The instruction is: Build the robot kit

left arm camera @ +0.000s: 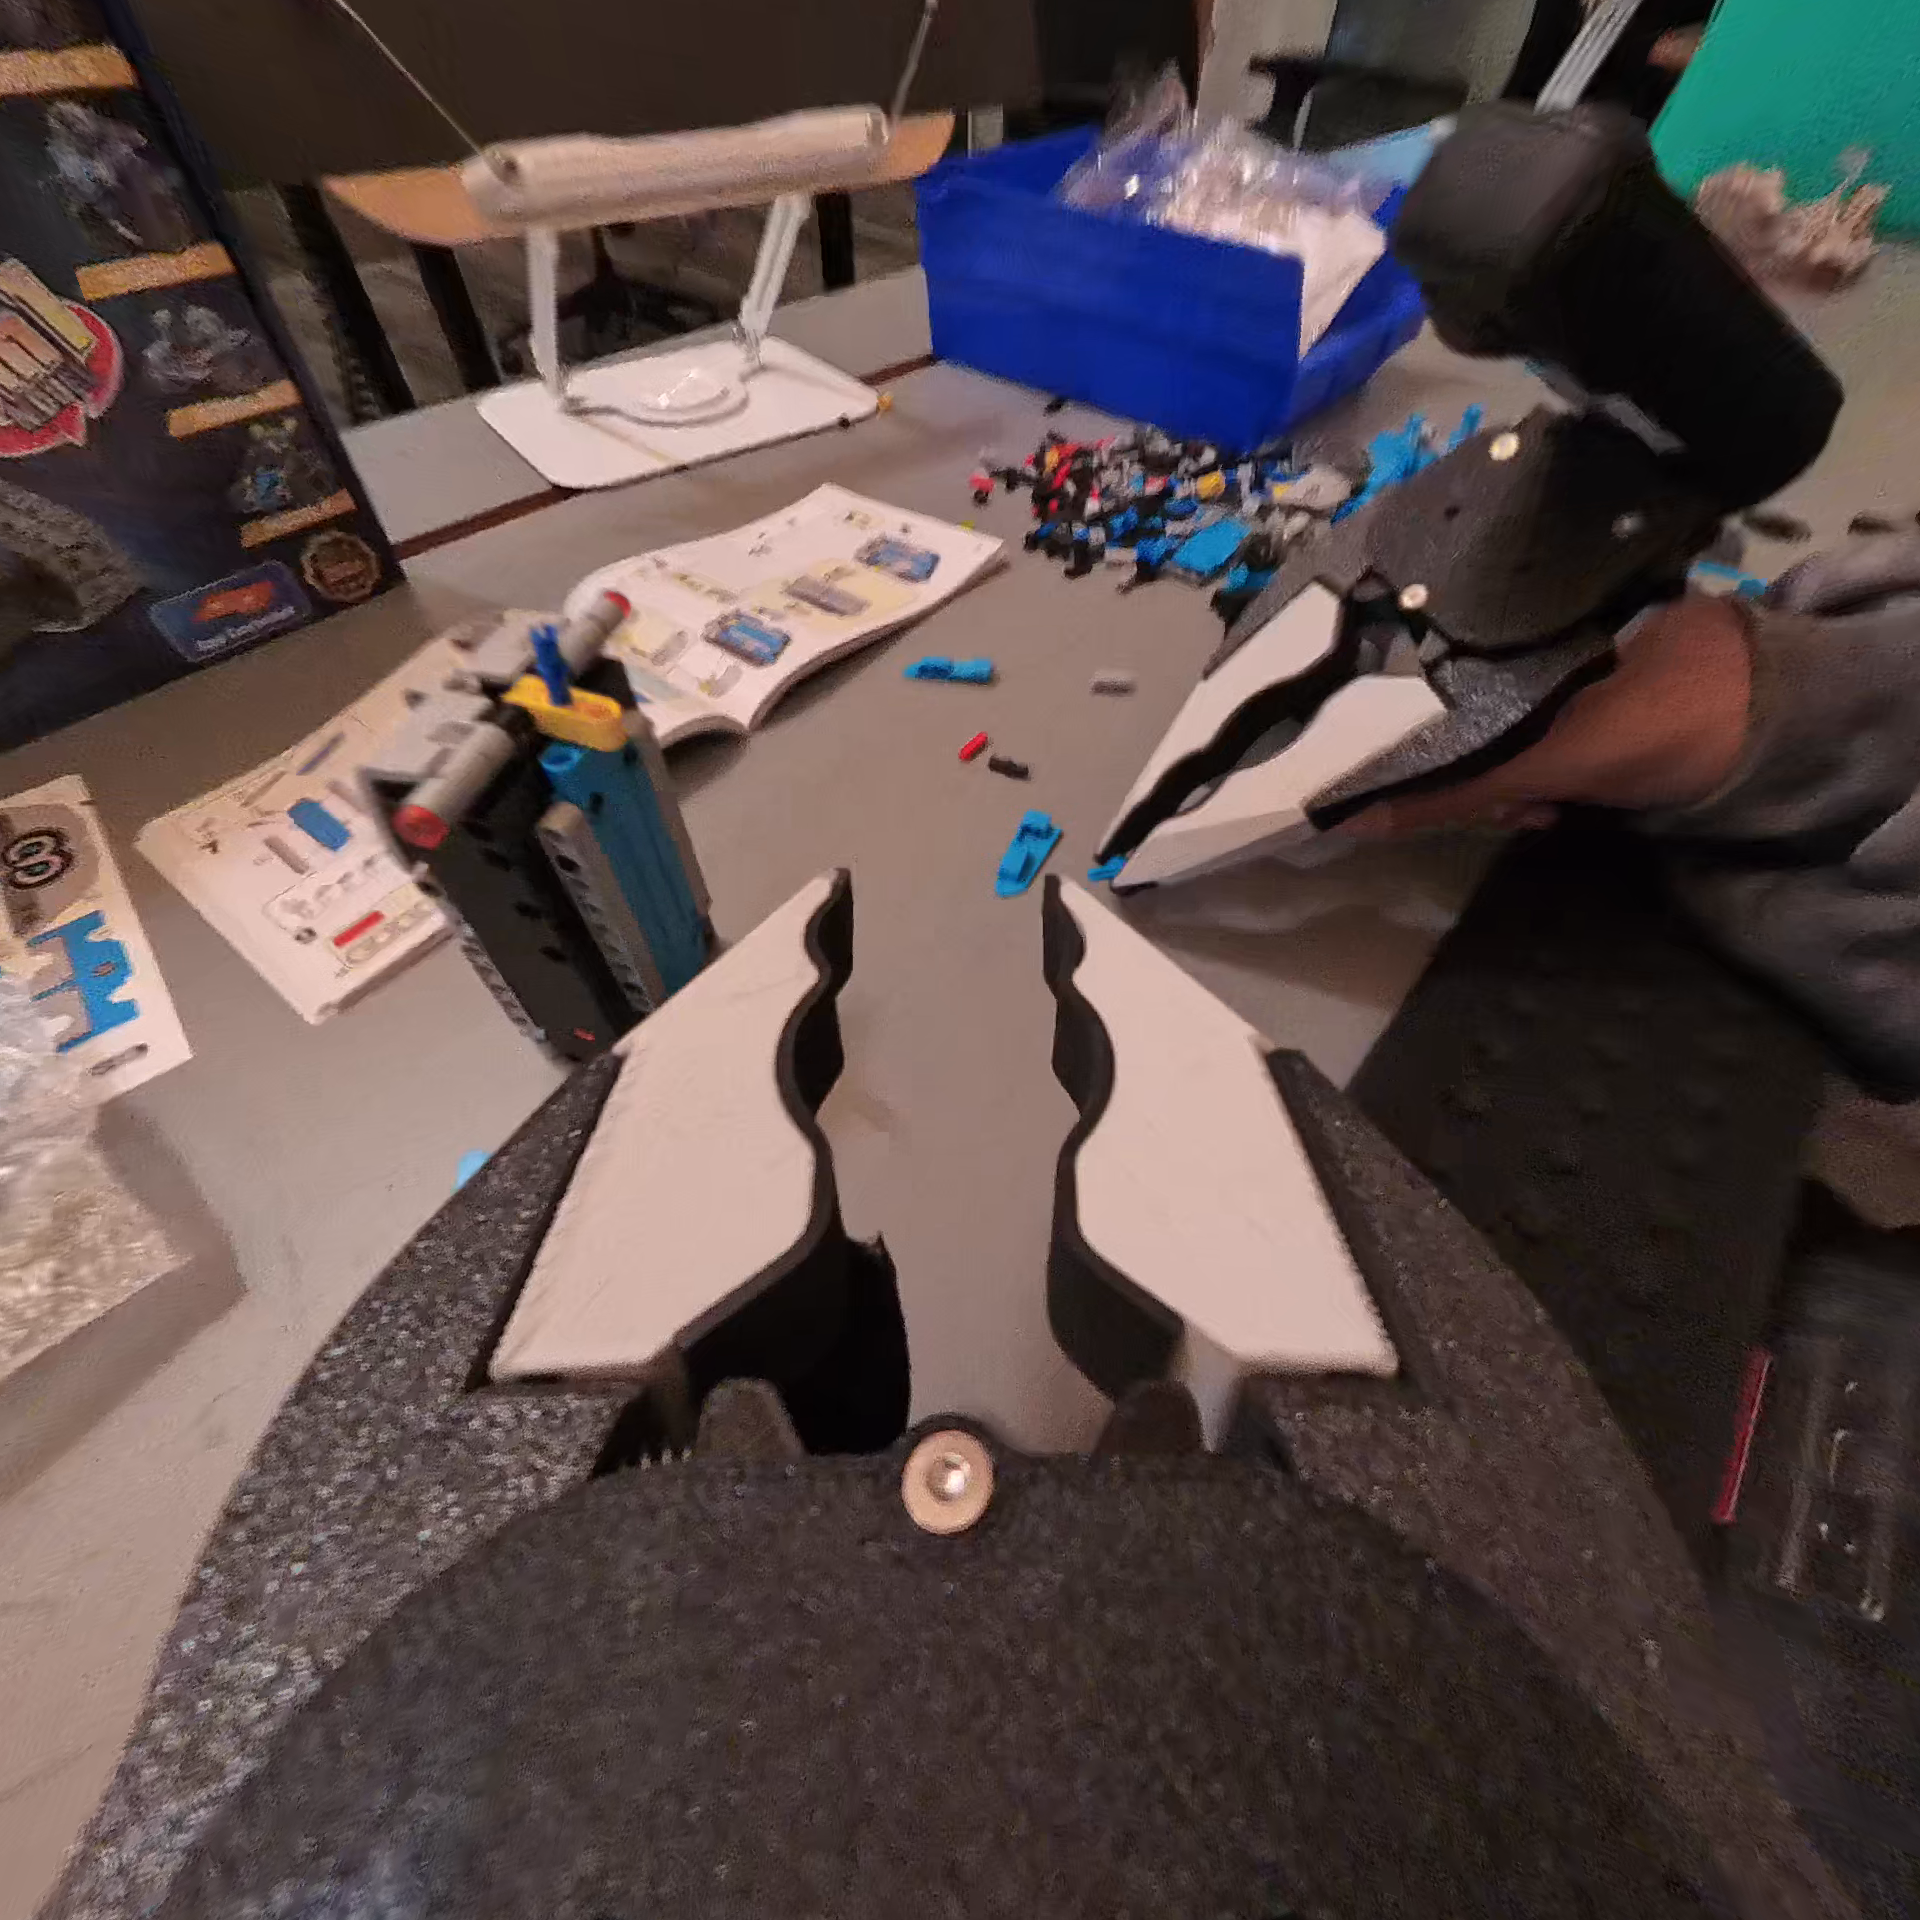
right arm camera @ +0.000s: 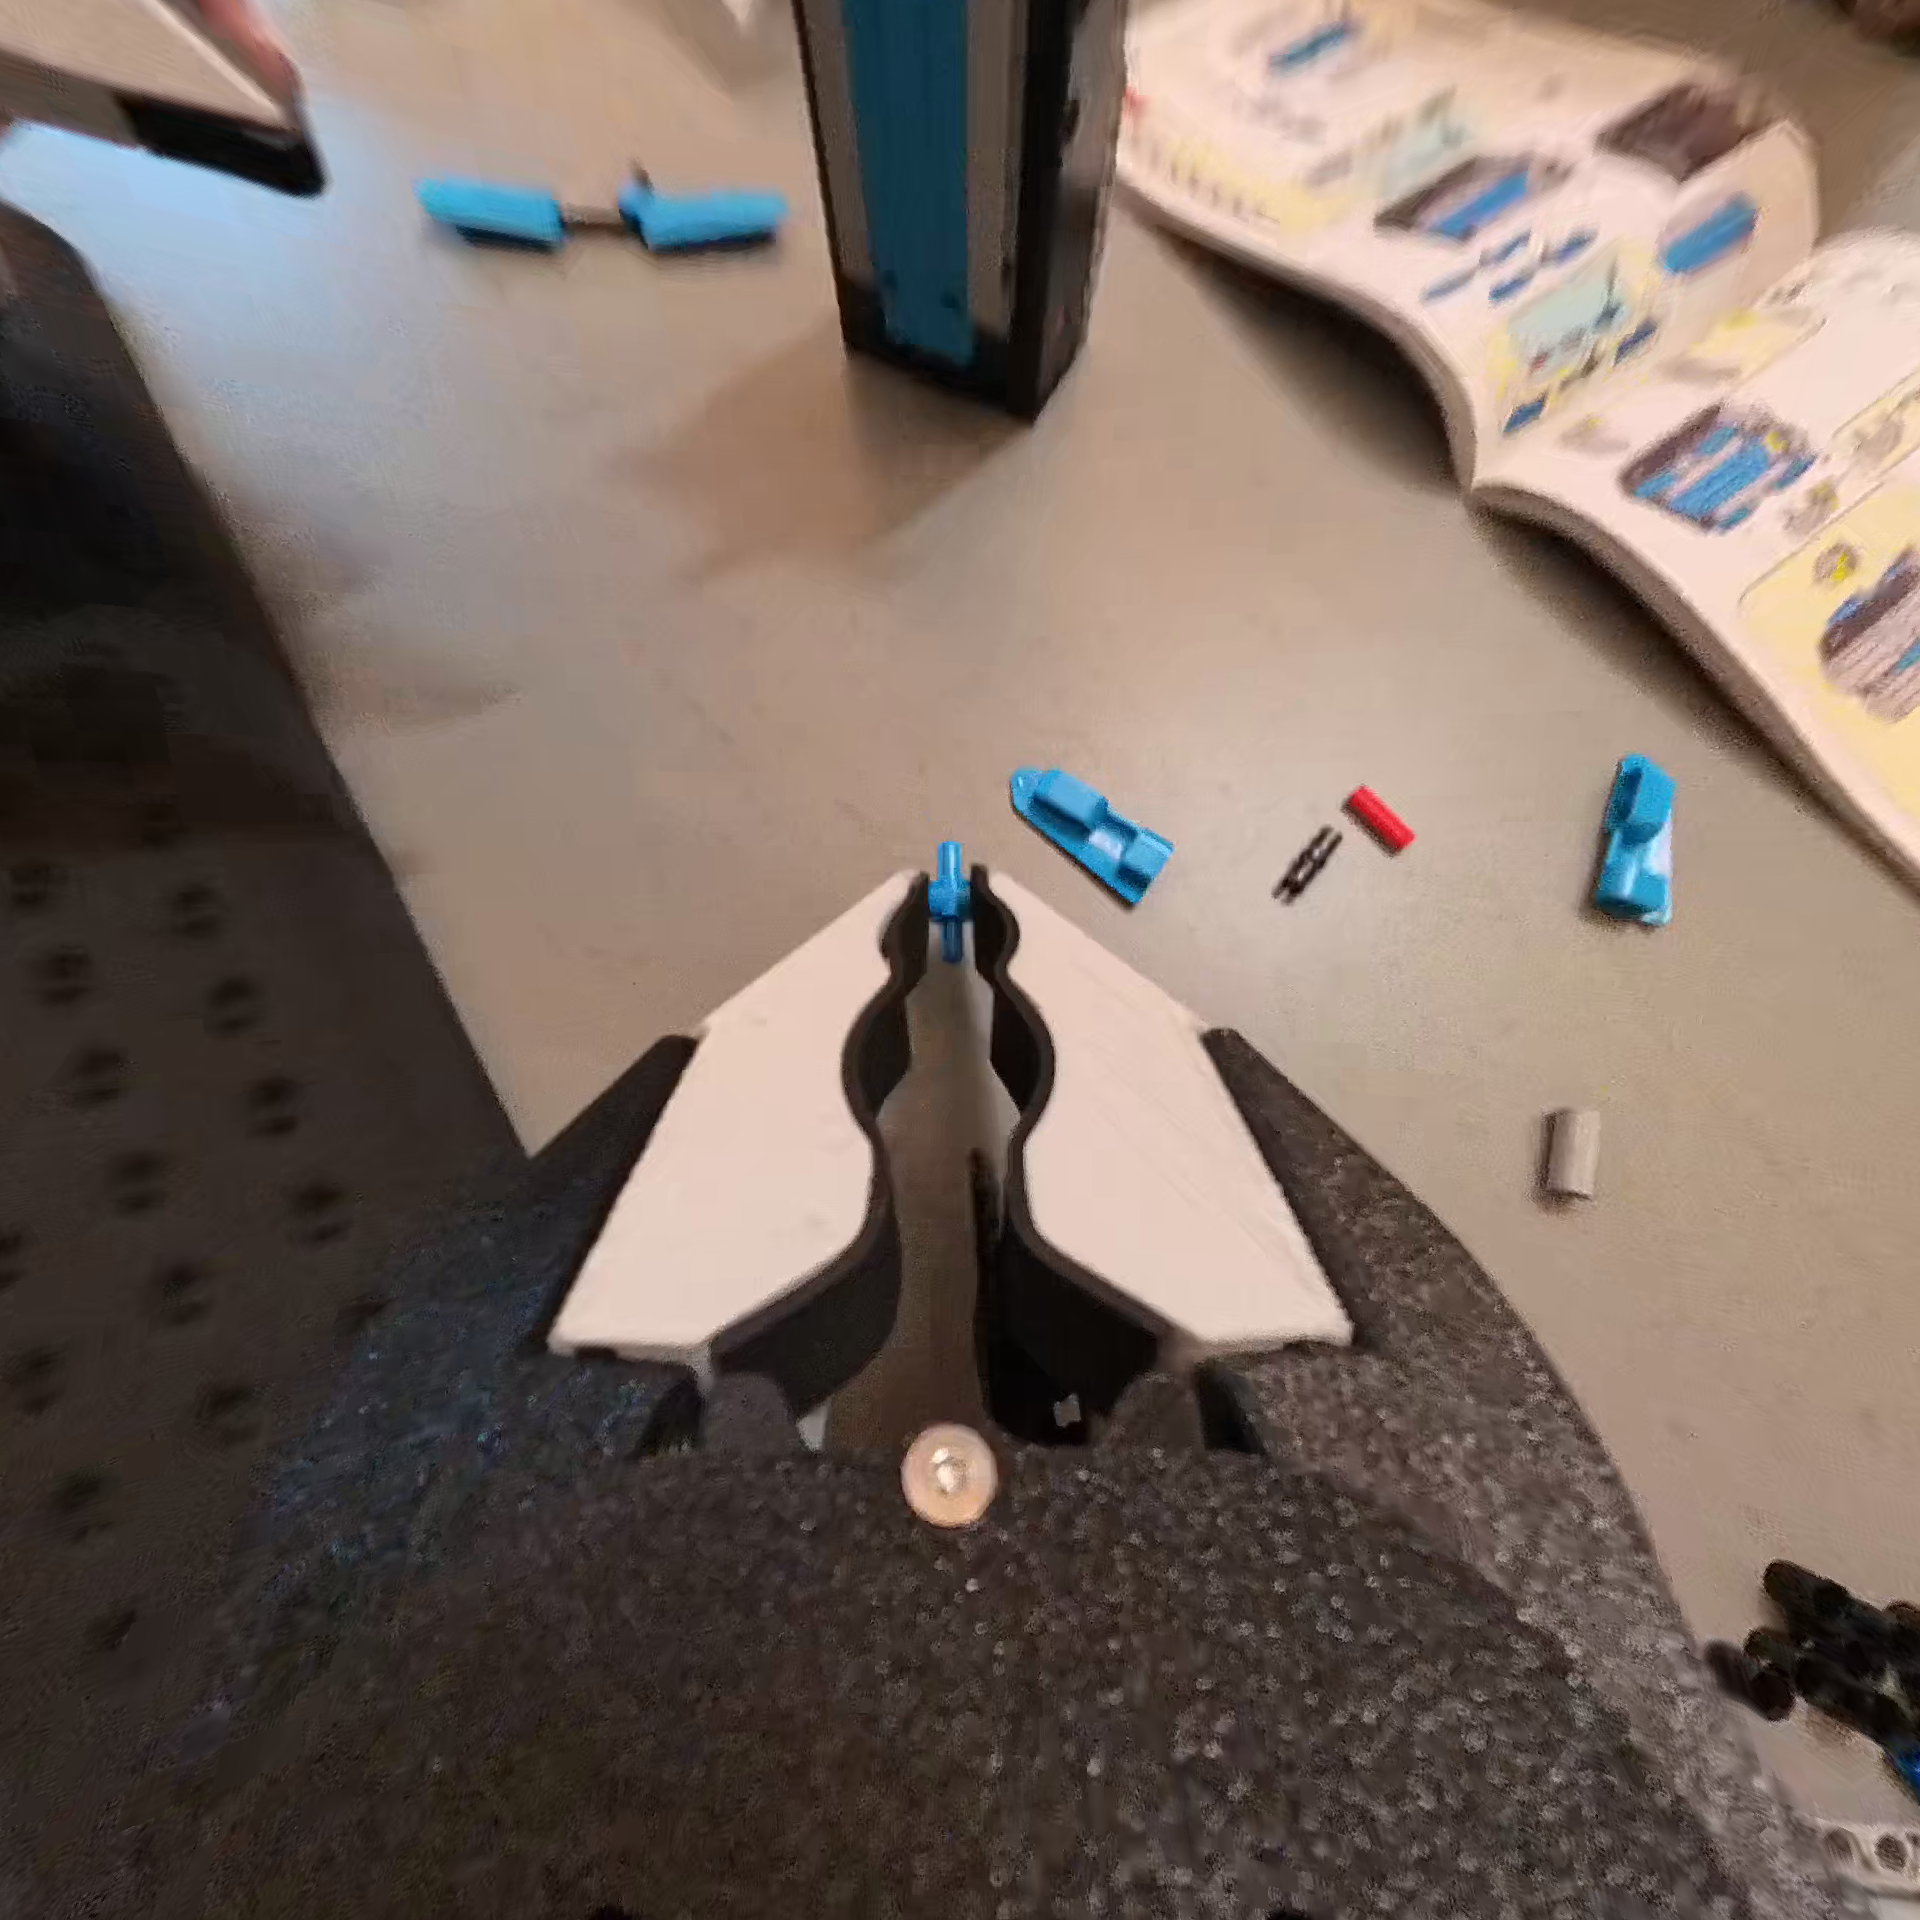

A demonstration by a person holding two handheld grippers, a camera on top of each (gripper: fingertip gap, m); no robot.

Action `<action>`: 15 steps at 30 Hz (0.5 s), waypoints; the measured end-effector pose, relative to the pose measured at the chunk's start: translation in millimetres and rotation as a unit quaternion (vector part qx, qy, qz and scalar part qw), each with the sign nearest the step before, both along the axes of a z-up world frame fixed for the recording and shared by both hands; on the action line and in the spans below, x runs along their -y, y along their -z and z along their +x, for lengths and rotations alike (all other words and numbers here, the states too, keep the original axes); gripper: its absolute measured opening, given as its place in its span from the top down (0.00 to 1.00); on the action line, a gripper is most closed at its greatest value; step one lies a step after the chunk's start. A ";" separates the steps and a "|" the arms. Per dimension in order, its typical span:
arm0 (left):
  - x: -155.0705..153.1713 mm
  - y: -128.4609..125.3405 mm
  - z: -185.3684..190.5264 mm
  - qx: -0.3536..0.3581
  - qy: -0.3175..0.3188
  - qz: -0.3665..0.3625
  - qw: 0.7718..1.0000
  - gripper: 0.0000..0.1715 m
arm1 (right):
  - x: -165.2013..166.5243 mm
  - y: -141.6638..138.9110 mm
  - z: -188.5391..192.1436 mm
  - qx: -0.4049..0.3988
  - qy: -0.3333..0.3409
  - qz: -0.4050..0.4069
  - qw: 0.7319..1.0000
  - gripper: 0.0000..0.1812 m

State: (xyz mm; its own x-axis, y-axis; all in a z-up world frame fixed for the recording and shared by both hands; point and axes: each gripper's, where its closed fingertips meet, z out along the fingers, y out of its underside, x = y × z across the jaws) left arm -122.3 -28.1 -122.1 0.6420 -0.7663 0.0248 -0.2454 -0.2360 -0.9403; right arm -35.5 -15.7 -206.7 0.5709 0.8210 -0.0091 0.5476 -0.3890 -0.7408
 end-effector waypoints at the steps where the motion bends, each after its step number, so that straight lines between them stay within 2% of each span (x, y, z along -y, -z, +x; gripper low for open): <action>1: 1.9 6.2 3.3 -0.008 0.005 -0.008 1.000 0.78 | -1.6 6.8 3.4 0.015 0.009 -0.010 1.000 0.96; 5: -6.1 13.7 3.0 0.020 -0.016 -0.029 0.999 0.77 | -6.8 14.5 16.8 0.006 0.043 -0.046 0.998 0.95; 7: -5.9 5.9 3.3 0.049 -0.011 -0.026 0.998 0.77 | -8.8 2.0 25.7 -0.045 0.052 -0.067 0.995 0.88; 9: -5.3 -2.6 0.7 0.072 -0.014 -0.006 0.997 0.78 | -23.9 -15.0 54.5 -0.069 0.091 -0.047 0.992 0.87; 12: -1.0 -9.0 3.1 0.102 0.008 -0.002 0.995 0.78 | -51.1 -10.9 99.7 -0.016 0.145 -0.019 0.989 0.87; 15: -0.1 -11.9 4.7 0.128 0.023 -0.014 0.991 0.78 | -61.5 10.1 108.4 0.057 0.147 -0.016 0.987 0.85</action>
State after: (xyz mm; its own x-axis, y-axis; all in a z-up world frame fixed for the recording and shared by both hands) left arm -117.6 -28.0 -110.2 0.5762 -0.7914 0.2044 -0.0106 -0.2572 -0.9663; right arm 72.9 45.8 -216.8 0.7832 0.6201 0.0459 0.4869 -0.5657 -0.6655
